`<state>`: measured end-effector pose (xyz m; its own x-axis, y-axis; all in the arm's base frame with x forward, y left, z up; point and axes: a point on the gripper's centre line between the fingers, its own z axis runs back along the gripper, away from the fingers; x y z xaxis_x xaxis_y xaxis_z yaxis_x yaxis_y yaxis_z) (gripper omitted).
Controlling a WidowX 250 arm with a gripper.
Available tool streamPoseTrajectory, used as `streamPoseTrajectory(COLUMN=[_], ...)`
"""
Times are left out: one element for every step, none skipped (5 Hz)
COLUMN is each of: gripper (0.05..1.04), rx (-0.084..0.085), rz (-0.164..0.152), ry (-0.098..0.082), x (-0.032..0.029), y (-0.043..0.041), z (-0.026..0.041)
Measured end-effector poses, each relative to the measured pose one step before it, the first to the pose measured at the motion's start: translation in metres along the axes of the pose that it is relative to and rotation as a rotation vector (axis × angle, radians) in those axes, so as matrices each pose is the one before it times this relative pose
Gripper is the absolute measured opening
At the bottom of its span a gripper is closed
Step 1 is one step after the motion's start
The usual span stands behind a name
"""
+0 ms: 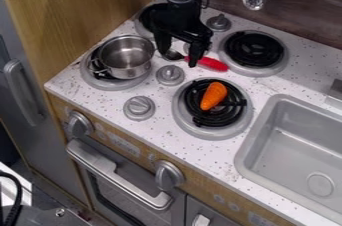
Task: Put the red object on the upper right burner
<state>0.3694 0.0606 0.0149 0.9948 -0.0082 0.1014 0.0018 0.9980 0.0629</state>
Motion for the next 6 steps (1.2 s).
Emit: streamPoseTrajectory(gripper=[1.001, 1.001, 1.001, 1.001, 1.001, 1.001], rx=[-0.0094, -0.0183, 0.0121, 0.0324, 0.0430, 0.0481], rz=[0.0012, 0.0015, 0.0167, 0.1701, 0.2002, 0.1917], ry=[0.0390, 0.0038, -0.0401, -0.0695, -0.0246, -0.0132], x=[-0.00604, 0.01082, 0.01885, 0.01712, 0.01261, 0.00770], y=[-0.00213, -0.00446, -0.00928, -0.01005, -0.00604, -0.00259], z=[-0.01374, -0.00850, 0.00048, 0.00043, -0.01158, -0.00453])
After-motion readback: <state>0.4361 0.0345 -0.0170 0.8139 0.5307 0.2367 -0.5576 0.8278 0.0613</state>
